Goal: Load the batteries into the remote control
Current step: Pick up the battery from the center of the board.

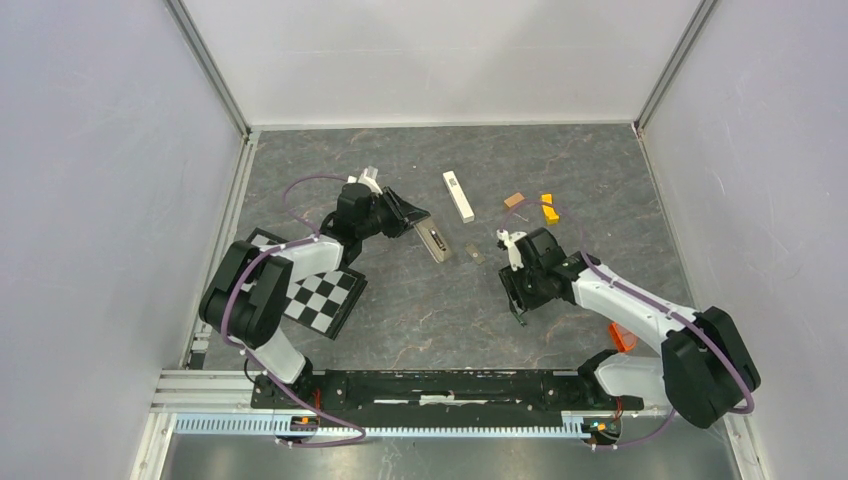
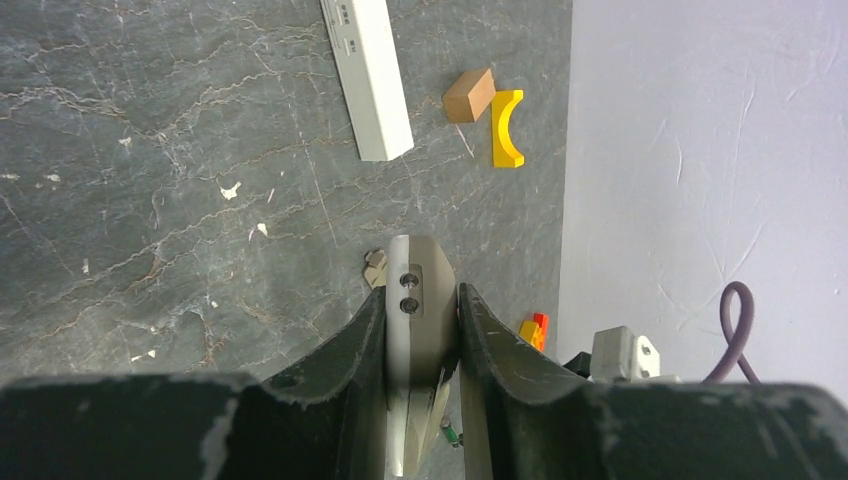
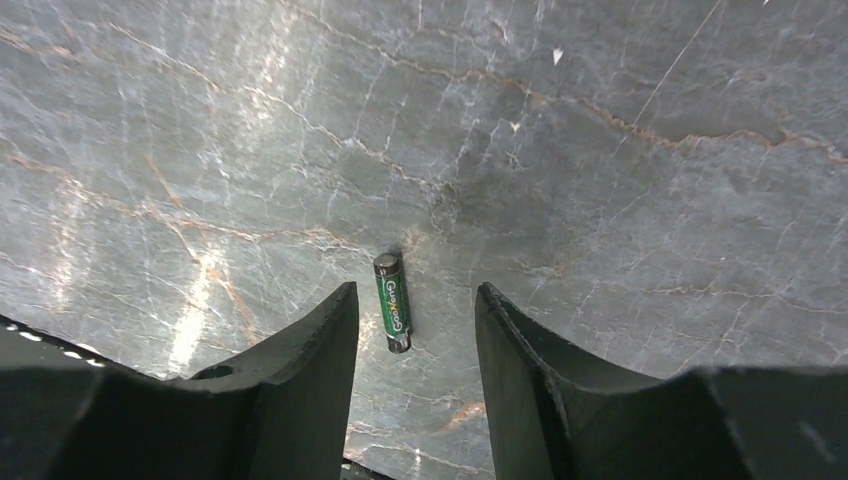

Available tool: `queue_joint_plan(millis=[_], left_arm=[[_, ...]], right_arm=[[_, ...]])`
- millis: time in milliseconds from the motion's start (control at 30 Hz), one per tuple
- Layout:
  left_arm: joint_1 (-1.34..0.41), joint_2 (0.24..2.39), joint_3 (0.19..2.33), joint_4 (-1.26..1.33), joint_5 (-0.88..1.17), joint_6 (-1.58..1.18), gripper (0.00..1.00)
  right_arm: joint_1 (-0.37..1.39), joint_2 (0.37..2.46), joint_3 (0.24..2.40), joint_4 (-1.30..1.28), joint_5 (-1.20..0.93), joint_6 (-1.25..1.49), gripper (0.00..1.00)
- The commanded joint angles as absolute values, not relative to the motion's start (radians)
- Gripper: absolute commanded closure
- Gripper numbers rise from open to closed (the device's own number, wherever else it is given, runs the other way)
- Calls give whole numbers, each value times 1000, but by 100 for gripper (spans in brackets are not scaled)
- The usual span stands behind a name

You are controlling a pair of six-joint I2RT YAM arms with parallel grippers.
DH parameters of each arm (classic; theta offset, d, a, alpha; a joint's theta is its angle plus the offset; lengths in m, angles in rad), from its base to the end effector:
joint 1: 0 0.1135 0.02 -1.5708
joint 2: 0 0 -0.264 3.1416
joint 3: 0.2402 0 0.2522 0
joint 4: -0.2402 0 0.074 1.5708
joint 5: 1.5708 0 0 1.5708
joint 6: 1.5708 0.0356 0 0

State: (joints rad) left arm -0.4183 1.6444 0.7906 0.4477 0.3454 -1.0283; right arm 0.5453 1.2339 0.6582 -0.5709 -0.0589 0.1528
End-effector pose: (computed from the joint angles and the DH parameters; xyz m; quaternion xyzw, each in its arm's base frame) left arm 0.3098 -0.1509 0.1891 -0.1569 0.8132 -0.4662 0.3112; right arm 0.1835 0.1138 0.1798 -0.1966 0.9572 0.0990 0.1879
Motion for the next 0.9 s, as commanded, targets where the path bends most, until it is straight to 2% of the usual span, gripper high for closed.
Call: queue_joint_plan(millis=[0,233,467,867], left_arm=[[-415,1609,785,485,357,-1001,98],[-414,1600,773,489,357,-1003,98],[-416,1621,772,537,378,-1023,98],[-436,1684,788,587,455,-1054,98]], right_arm=[[555,1247,639,-581,-68,157,51],[588,1274,630,-601,-62,153,61],[628,1297,626,-617,-33,154,68],[642,1343,586,-571,73,224,98]])
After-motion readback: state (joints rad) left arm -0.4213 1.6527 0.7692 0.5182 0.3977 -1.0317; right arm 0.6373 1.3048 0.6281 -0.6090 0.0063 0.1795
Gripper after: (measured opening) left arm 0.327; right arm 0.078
